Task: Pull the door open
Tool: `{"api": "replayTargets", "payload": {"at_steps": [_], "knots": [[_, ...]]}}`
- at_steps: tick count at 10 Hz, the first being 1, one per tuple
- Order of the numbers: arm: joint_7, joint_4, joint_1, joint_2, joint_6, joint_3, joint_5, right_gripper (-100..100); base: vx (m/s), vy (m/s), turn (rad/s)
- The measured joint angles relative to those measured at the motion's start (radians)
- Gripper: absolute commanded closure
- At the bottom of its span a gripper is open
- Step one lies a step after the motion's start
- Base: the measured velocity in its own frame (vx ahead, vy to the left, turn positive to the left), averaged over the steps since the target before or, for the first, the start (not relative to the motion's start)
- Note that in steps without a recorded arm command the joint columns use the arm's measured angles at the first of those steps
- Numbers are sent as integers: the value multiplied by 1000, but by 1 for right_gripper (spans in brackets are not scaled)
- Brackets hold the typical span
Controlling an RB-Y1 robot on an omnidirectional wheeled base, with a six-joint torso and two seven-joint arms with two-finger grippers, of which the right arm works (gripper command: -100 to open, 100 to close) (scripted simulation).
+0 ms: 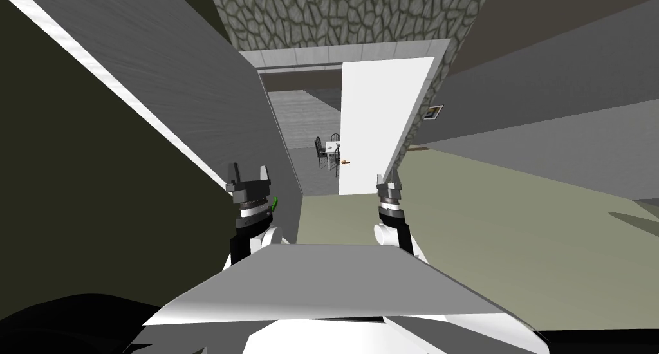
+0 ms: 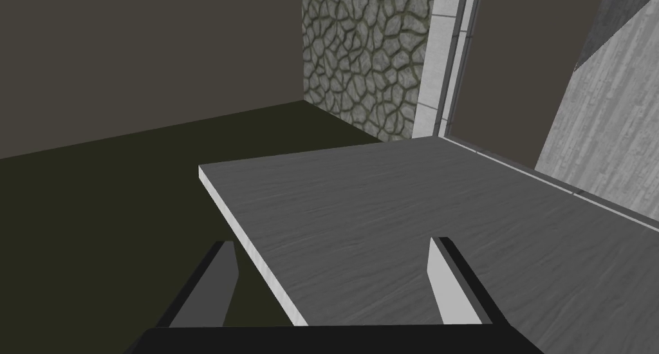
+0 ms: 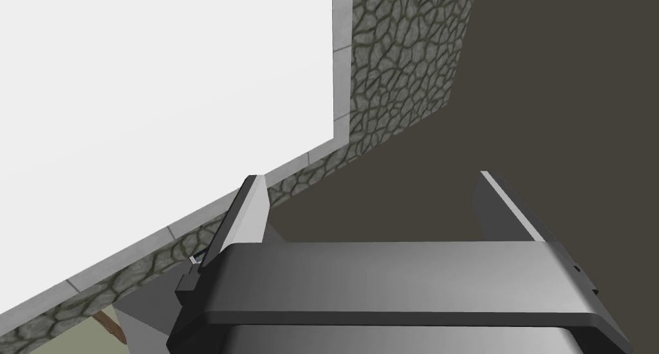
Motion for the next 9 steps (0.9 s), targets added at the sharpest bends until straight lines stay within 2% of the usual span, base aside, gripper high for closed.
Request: {"api": "replayTargets", "payload": {"at_steps": [9], "knots": [[-9, 246, -82, -47, -39, 1, -39, -100, 98, -1, 49]]}}
